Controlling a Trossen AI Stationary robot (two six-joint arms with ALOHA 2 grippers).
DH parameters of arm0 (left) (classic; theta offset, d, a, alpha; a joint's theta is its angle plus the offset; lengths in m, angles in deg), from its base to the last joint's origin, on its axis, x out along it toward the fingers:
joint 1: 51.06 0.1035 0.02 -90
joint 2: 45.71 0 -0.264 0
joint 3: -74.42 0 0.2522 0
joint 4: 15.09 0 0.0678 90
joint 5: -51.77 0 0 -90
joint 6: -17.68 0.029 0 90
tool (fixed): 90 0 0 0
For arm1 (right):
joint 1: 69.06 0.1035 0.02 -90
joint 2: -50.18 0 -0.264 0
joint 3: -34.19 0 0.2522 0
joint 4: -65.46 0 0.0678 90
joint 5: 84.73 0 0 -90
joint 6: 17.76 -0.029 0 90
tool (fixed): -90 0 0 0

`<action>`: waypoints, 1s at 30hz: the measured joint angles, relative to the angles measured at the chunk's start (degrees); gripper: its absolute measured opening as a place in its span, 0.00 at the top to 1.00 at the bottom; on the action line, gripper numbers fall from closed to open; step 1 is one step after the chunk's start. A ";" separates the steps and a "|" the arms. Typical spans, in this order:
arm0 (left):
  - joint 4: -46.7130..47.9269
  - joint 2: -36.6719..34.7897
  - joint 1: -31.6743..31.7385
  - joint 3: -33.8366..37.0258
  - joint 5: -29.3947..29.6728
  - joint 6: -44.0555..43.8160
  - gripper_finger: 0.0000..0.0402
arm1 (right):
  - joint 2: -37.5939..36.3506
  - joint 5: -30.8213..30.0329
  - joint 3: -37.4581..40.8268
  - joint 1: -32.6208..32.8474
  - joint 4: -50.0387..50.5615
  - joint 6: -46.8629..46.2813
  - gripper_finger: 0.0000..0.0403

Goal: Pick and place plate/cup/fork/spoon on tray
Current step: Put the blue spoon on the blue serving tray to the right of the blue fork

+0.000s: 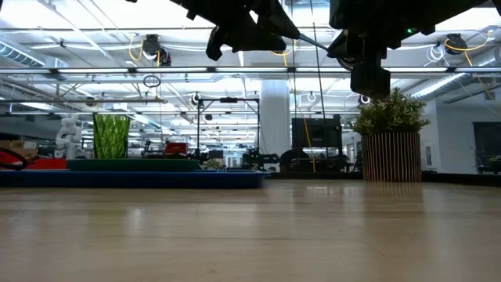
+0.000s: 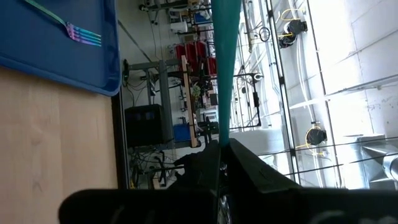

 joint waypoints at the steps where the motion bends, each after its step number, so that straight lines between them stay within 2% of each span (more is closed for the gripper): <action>1: -0.16 0.00 0.00 0.00 -0.27 0.00 0.67 | 0.00 0.00 0.00 0.00 0.00 0.00 1.00; 6: -0.38 0.00 -0.02 0.00 -0.44 0.26 0.79 | 0.00 0.00 0.00 0.00 0.00 0.02 1.00; 18: -1.17 -0.02 -0.07 0.00 0.73 1.81 0.98 | 0.00 -0.68 0.00 0.01 0.15 0.00 1.00; 25: -1.02 -0.02 -0.17 0.00 0.51 2.68 0.98 | 0.00 -0.28 0.00 0.04 0.13 -0.55 0.98; 27: -0.98 -0.04 -0.27 0.00 0.42 3.53 0.98 | 0.00 -0.02 0.00 0.04 0.13 -1.55 0.95; 30: -1.32 -0.02 -0.51 0.00 -2.83 4.86 0.98 | 0.02 1.03 -0.02 0.01 -0.31 -3.00 0.89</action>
